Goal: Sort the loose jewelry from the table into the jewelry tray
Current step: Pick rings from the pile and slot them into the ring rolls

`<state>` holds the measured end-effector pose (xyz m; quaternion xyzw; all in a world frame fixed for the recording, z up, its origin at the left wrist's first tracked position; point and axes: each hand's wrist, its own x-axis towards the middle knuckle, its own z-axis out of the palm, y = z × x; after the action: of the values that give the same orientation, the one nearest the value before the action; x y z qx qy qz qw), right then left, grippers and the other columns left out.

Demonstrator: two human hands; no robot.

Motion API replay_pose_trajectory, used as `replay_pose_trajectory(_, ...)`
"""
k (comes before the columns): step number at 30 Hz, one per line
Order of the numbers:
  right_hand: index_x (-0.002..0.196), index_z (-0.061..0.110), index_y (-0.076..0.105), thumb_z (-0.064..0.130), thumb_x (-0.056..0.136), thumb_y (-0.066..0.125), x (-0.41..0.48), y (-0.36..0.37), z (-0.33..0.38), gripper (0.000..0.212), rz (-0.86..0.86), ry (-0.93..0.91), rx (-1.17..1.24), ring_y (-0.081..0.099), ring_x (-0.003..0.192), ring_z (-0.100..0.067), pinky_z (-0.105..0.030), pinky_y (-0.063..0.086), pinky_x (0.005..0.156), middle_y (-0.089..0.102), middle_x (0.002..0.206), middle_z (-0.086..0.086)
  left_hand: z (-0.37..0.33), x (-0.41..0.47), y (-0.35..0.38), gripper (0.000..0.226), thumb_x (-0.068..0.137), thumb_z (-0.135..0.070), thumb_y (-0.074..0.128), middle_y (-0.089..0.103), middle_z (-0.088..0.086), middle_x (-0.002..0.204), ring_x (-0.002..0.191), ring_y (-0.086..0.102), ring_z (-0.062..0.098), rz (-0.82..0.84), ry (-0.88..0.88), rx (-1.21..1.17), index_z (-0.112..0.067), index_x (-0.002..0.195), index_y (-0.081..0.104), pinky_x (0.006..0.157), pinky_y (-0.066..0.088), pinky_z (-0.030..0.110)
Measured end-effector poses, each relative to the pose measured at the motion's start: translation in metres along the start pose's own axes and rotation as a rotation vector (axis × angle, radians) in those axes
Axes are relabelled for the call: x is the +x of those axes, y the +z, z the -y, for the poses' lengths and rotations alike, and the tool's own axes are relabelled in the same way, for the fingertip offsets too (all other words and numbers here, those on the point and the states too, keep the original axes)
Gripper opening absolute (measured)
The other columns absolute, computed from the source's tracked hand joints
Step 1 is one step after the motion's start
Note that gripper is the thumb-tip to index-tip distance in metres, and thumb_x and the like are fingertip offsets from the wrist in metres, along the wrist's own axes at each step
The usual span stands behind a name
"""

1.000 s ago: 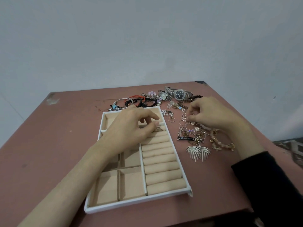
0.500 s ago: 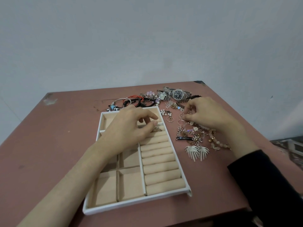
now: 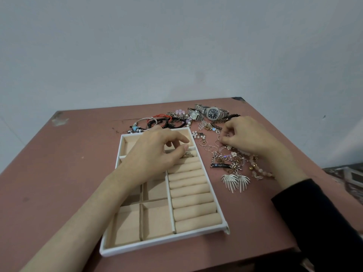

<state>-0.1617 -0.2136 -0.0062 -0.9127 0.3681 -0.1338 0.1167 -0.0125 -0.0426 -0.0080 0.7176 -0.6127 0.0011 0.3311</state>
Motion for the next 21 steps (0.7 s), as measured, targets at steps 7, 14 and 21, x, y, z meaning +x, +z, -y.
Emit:
replay_pose_trajectory(7, 0.065, 0.024, 0.064, 0.016, 0.080, 0.063, -0.002, -0.001, 0.003, 0.017, -0.020, -0.023, 0.044, 0.048, 0.058, 0.000, -0.026, 0.033, 0.053, 0.053, 0.055, 0.014, 0.001, 0.001, 0.000, 0.013, 0.085, -0.027, 0.062, 0.055, -0.022, 0.070, 0.082, 0.049, 0.003, 0.002, 0.005, -0.010, -0.025, 0.094, 0.071, 0.066, 0.033, 0.005)
replay_pose_trajectory(14, 0.077, 0.013, 0.068, 0.011, 0.085, 0.061, -0.004, -0.009, 0.007, 0.011, -0.138, 0.010, 0.400, 0.047, 0.050, 0.001, -0.003, 0.034, 0.045, 0.058, 0.062, 0.004, 0.003, 0.002, 0.001, 0.013, 0.084, -0.032, 0.063, 0.058, -0.021, 0.071, 0.079, 0.051, 0.002, -0.022, 0.002, -0.037, -0.027, 0.093, 0.071, 0.065, 0.033, 0.006)
replay_pose_trajectory(21, 0.072, 0.016, 0.067, 0.013, 0.080, 0.061, -0.003, -0.006, 0.001, 0.010, -0.131, 0.008, 0.276, 0.056, 0.063, -0.008, -0.017, 0.046, 0.059, 0.063, 0.066, 0.007, -0.005, 0.022, -0.001, 0.013, 0.085, -0.026, 0.063, 0.066, -0.011, 0.078, 0.071, 0.054, -0.002, 0.060, 0.007, -0.005, -0.025, 0.094, 0.072, 0.062, 0.036, 0.007)
